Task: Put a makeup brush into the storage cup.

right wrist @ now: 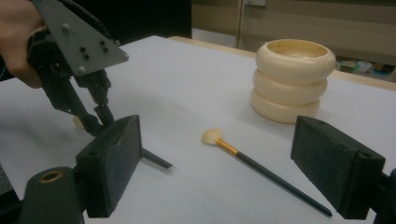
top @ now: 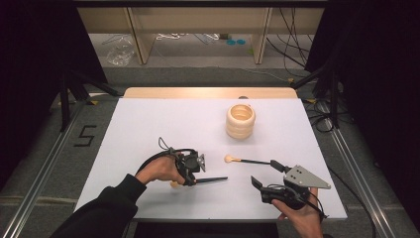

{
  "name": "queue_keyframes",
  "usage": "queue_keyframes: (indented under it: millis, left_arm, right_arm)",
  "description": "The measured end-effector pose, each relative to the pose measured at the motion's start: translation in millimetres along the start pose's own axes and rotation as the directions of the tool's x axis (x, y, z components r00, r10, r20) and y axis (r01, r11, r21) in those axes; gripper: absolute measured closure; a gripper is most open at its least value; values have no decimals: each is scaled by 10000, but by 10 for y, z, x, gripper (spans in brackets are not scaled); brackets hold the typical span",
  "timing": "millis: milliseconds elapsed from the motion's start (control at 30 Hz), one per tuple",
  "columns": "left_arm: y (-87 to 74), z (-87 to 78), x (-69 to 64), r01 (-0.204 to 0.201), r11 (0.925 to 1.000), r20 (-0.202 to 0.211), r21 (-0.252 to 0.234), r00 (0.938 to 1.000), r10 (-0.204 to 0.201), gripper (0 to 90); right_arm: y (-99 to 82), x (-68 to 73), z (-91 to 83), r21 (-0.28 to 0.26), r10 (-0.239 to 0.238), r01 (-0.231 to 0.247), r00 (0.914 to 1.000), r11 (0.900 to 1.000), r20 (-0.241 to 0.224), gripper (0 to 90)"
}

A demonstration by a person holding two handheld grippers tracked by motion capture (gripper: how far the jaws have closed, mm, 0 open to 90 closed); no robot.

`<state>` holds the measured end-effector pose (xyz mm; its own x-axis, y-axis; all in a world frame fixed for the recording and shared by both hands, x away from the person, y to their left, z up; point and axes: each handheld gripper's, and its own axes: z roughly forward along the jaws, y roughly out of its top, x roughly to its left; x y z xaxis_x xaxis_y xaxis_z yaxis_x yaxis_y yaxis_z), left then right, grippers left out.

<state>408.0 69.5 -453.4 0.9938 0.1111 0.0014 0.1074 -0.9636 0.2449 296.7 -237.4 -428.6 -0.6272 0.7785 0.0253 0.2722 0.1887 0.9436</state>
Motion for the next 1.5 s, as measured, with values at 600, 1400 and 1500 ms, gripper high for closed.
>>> queue_keyframes:
  millis: [600, 1400, 1500]
  left_arm:
    - [84, -260, -231, -761, 9962, -403, -431, 9964, 744, 784]
    - [158, -369, -397, -1074, 9901, -349, -904, 9939, 1046, 784]
    - [164, -376, -413, -1041, 9886, -269, -1092, 9944, 1018, 784]
  right_arm:
    - [90, 86, 88, 1282, -1694, 1840, 9786, 9745, -1166, 175]
    - [294, 517, 538, 3376, -4976, 6333, 7651, 6964, -4087, 443]
    - [291, 568, 610, 3307, -5299, 6725, 7321, 6621, -4281, 464]
